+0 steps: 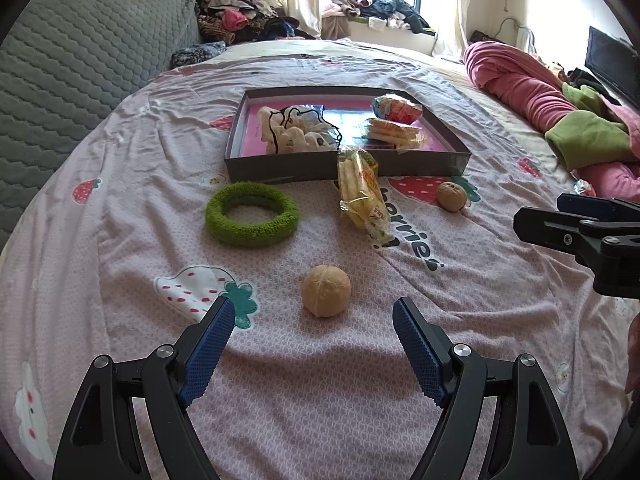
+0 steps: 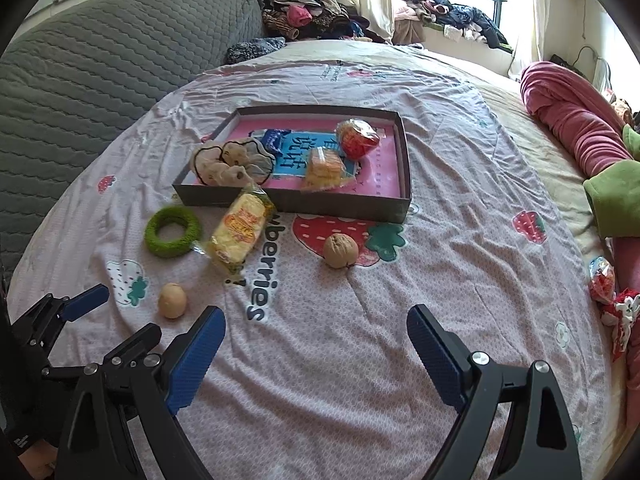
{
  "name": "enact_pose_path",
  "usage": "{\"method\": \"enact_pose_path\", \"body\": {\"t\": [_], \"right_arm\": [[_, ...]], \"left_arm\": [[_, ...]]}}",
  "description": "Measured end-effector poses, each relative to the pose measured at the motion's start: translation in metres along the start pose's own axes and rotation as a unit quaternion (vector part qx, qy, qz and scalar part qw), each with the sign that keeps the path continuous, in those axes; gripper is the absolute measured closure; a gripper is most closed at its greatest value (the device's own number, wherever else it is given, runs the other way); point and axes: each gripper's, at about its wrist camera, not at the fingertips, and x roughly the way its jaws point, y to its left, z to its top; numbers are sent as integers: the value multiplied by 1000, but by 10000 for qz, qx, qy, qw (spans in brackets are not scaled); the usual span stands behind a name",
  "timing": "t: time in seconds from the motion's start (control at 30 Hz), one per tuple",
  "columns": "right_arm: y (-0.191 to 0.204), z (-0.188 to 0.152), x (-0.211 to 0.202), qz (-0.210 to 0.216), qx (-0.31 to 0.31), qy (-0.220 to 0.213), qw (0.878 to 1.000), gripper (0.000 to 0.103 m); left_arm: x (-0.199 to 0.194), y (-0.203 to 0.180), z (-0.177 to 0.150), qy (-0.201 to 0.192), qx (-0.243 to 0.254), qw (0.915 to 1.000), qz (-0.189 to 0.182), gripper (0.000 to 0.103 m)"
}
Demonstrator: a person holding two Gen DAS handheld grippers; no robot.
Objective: Organize objects
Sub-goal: 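Withdraw both grippers from the tray and move the left gripper toward the walnut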
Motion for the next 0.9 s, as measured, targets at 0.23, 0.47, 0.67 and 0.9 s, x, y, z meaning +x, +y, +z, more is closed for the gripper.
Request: {"method": "enact_pose_path", "body": {"t": [0.23,0.47,0.67,0.9], "right_arm": [[-8,2,18,-17,30,114,9999,11],[-13,6,39,1,58,226,9997,11],[-15,12,53,22,68,271,9996,11],[-17,18,69,19,44,324,9995,11]], "left_arm": [[18,1,0,113,-28,9999,-41,21],[30,3,2,167,-59,9998,-47,21],[40,5,4,197,-91,9997,-67,21],[49,2,7,199,-71,9997,-110,21]]}}
